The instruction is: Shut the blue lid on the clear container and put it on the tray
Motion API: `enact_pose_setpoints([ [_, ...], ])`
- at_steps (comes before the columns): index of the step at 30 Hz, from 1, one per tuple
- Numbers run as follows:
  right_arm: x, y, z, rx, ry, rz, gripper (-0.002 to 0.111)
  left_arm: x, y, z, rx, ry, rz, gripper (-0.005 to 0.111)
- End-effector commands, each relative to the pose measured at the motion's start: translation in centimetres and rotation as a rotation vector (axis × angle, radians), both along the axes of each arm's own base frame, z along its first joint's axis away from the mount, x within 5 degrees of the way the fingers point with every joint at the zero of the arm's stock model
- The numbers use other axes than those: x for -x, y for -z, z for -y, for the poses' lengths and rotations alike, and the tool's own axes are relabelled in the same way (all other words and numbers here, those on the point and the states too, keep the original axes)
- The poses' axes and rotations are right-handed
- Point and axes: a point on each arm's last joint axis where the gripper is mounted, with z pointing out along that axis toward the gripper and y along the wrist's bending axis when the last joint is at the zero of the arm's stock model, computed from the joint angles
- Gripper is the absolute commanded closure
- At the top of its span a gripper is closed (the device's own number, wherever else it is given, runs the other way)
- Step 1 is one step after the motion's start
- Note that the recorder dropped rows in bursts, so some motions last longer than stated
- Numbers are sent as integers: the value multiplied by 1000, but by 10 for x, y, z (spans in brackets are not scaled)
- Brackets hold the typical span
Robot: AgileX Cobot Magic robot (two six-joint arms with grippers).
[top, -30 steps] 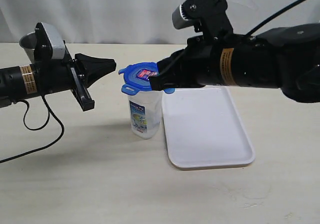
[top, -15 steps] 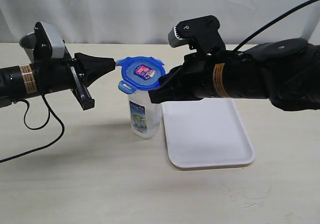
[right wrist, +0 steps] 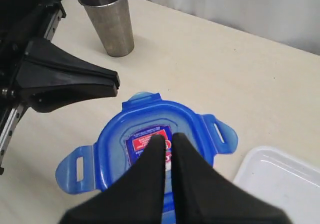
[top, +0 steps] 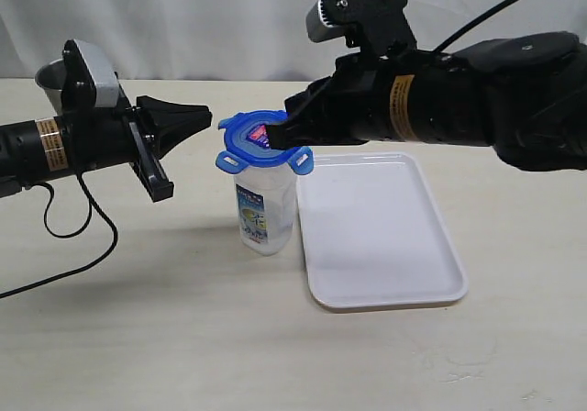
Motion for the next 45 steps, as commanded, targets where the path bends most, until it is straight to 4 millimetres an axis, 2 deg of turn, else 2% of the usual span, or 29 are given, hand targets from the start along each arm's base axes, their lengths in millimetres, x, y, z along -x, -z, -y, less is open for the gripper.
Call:
enact_pose_setpoints([
  [1, -14, 15, -13, 20, -44, -32, 104, 2, 0, 0, -10, -3, -2, 107],
  [4, -24, 27, -22, 22, -63, -65, 104, 1, 4, -1, -52, -10, -20, 107],
  [8, -25, 41, -24, 31, -64, -110, 104, 1, 5, -1, -65, -18, -26, 107],
  [15, -25, 42, -24, 31, -62, -113, 104, 1, 5, -2, -63, -23, -29, 107],
  [19, -25, 42, -24, 31, -62, -113, 104, -3, 10, -5, -75, -88, -101, 106],
  [22, -25, 42, -24, 30, -64, -114, 104, 1, 15, -5, -142, -47, -113, 92],
  [27, -25, 42, -24, 29, -72, -116, 104, 3, 21, -7, -180, -50, -188, 45],
  [29, -25, 42, -24, 30, -73, -115, 104, 3, 26, -13, -217, -79, -255, 35],
  [33, -25, 42, -24, 33, -75, -112, 104, 8, 31, -21, -217, -60, -372, 34],
  [36, -25, 42, -24, 42, -82, -104, 104, 15, 30, -24, -190, 24, -412, 34],
  [39, -25, 42, -24, 43, -84, -103, 104, 23, 30, -18, -126, 107, -433, 34],
  [45, -25, 42, -24, 46, -75, -99, 104, 35, 51, 13, -120, 222, -385, 33],
])
